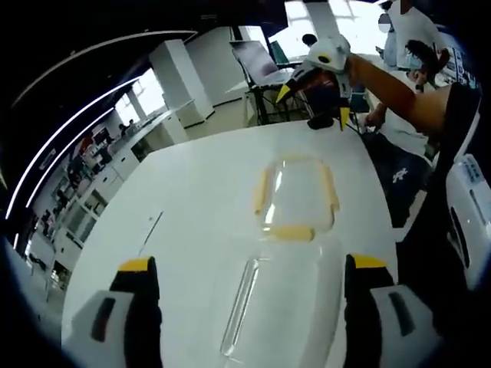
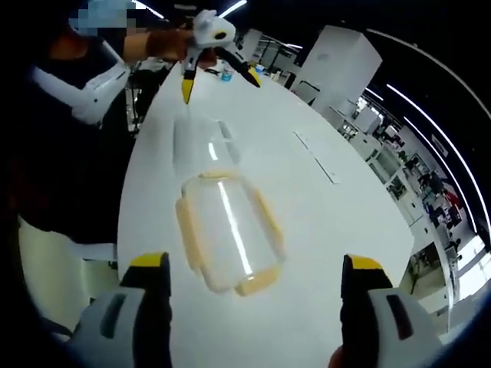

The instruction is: Snap each plastic latch of the storage box into its locked position after aligning the lid with the box until every specified latch is closed and the lid sits flush.

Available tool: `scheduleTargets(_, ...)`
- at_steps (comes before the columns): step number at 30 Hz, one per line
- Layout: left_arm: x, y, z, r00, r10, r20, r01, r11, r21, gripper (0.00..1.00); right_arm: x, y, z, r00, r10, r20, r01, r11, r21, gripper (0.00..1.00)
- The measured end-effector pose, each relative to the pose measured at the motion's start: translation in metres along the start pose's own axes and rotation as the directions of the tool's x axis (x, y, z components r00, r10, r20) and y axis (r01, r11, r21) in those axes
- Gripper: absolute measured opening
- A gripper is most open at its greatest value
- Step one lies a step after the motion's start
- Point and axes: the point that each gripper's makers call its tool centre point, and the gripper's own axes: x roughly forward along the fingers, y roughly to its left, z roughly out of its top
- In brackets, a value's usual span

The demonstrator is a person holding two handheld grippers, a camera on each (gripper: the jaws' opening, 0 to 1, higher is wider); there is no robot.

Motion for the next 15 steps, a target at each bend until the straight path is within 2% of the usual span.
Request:
scheduleTargets(8, 0.001, -0.001, 0.002, 1.0, 0.001, 0.003, -0.001, 1.0, 0.009, 1.0, 0.001, -0.007, -0.003, 1.0, -0.002, -0.019, 0.002, 1.0, -0.009, 0.91)
scheduleTargets(11, 0.002, 0.0, 0.004, 1.0, 0.004, 0.007, -0.004, 1.0, 0.01, 1.0, 0.003, -0.011, -0.006, 1.0, -0.005, -0.026, 0.005, 1.0, -0.001, 0.93)
scheduleTargets(15, 0.006, 0.002, 0.003, 1.0, 0.016, -0.008, -0.016, 1.0, 0.027, 1.0, 0.008, -0.011, -0.012, 0.998, -0.008, -0.067, 0.007, 1.0, -0.018, 0.94)
